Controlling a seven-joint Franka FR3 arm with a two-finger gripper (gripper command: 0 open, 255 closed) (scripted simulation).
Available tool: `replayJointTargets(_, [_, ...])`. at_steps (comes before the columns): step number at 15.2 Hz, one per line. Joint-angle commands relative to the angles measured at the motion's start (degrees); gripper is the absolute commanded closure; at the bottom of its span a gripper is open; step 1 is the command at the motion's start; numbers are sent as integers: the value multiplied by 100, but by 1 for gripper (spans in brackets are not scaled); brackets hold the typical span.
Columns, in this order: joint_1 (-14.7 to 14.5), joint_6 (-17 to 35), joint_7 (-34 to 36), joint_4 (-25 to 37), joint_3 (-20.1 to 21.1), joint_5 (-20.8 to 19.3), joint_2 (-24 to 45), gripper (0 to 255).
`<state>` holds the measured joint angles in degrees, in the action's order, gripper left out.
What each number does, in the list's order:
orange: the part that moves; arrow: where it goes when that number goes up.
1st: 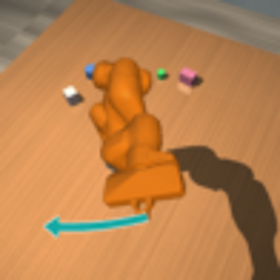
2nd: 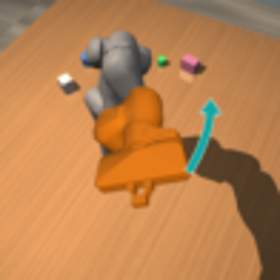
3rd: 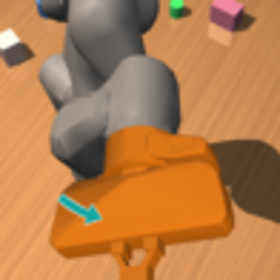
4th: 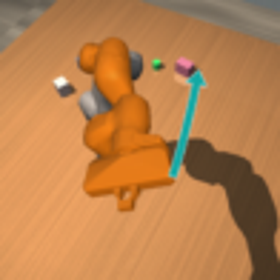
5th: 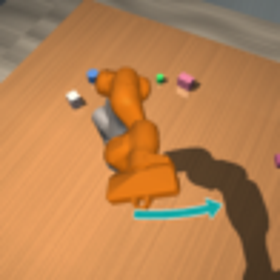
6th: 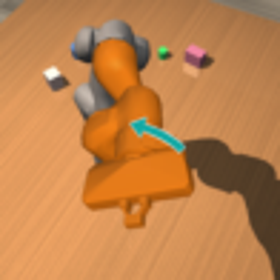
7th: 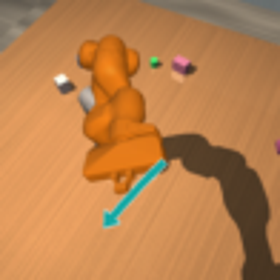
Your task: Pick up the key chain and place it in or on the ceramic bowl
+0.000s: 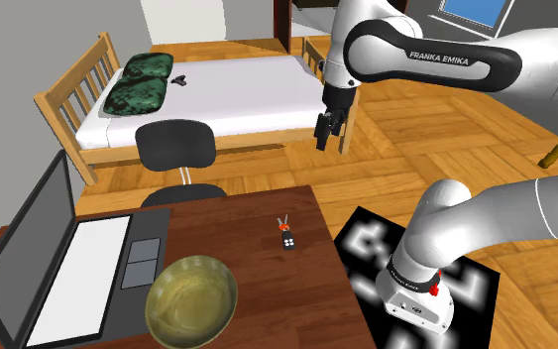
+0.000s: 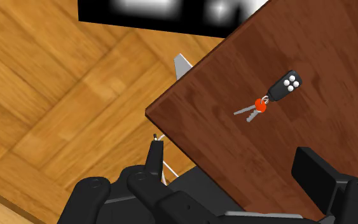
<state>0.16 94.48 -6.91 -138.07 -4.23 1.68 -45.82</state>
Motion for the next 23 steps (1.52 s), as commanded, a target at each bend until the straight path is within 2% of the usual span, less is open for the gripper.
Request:
replayJointTargets(1, [0,0,0,0,0,0,0,0])
replayJointTargets(12, [-637,1588,535,-1462,1023,522,146,0])
replayJointTargets(21, [-1230,3177,1038,-2114,1969,970,1109,0])
replayJointTargets(23, [-1231,3380,1038,-2204,1999,988,1222,0])
